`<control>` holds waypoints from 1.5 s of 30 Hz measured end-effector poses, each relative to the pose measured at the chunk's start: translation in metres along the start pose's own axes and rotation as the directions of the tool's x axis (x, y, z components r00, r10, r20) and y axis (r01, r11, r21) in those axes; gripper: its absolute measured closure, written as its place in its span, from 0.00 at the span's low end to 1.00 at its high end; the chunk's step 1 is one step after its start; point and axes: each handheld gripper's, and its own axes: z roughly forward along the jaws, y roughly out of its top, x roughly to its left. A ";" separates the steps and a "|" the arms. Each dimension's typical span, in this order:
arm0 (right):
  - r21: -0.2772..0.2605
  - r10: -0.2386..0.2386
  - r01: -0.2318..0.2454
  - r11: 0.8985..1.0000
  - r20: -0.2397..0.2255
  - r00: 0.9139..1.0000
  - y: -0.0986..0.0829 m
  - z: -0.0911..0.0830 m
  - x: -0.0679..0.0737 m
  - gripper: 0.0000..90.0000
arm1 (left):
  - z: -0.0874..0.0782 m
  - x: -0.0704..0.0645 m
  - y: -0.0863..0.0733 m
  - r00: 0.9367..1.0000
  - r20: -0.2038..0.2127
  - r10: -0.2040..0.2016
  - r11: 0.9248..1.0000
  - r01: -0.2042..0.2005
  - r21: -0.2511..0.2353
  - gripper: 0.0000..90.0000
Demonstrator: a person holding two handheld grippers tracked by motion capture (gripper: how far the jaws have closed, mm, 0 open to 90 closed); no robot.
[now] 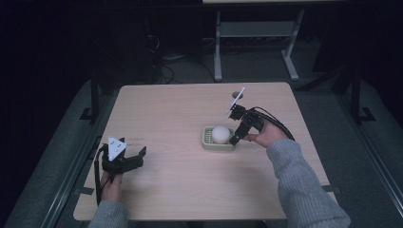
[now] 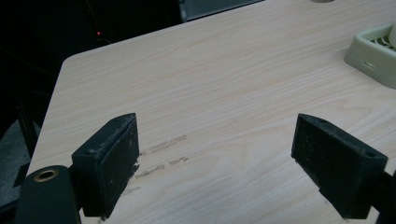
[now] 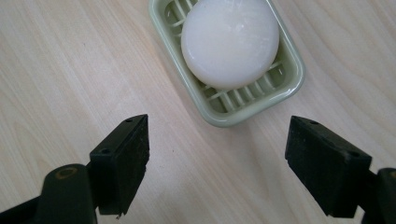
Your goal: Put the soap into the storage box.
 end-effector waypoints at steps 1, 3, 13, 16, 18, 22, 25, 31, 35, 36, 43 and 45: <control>0.001 -0.001 0.001 1.000 0.000 1.000 -0.001 0.000 0.000 0.24 | 0.000 0.000 0.000 1.000 -0.001 0.000 1.000 0.000 -0.001 0.16; 0.004 0.002 -0.002 1.000 0.000 1.000 -0.003 0.001 0.000 0.24 | 0.000 0.000 0.000 1.000 -0.001 0.000 1.000 0.000 0.002 0.16; -0.010 0.003 -0.003 1.000 -0.004 1.000 -0.011 -0.003 0.004 0.24 | -0.001 0.000 0.000 1.000 -0.001 0.000 1.000 0.000 0.003 0.16; -0.017 0.003 -0.003 1.000 -0.002 1.000 -0.015 -0.004 0.005 0.24 | -0.001 0.000 0.000 1.000 -0.001 0.000 1.000 0.000 0.002 0.16; -0.017 0.005 -0.005 1.000 -0.001 1.000 -0.017 -0.004 0.005 0.24 | -0.001 0.000 0.000 1.000 -0.002 0.000 1.000 0.000 0.002 0.16; -0.019 0.011 -0.011 1.000 -0.002 1.000 -0.022 -0.004 0.004 0.24 | -0.001 0.000 0.000 1.000 -0.003 0.001 1.000 -0.001 0.003 0.16; -0.015 0.018 -0.018 1.000 -0.001 1.000 -0.026 -0.004 0.004 0.24 | -0.001 0.000 0.000 1.000 -0.001 0.003 1.000 -0.003 0.003 0.16; -0.030 0.023 -0.023 0.999 -0.002 1.000 -0.033 -0.007 0.004 0.24 | -0.001 0.000 0.000 1.000 0.001 0.003 1.000 -0.003 0.003 0.16; -0.028 0.029 -0.029 0.999 -0.004 1.000 -0.038 -0.007 0.005 0.24 | -0.001 0.000 0.000 1.000 0.002 0.003 1.000 -0.003 0.002 0.17; -0.031 0.028 -0.028 0.999 -0.005 1.000 -0.039 -0.006 0.005 0.24 | -0.001 0.000 0.000 1.000 0.002 0.004 1.000 -0.004 0.002 0.16; -0.026 0.037 -0.037 0.999 -0.006 0.999 -0.047 -0.005 0.005 0.24 | -0.001 -0.001 0.000 1.000 0.002 0.004 1.000 -0.004 0.004 0.16; -0.032 0.041 -0.041 0.999 -0.009 0.999 -0.050 -0.005 0.005 0.24 | 0.000 -0.001 0.000 1.000 0.003 0.004 1.000 -0.005 0.003 0.16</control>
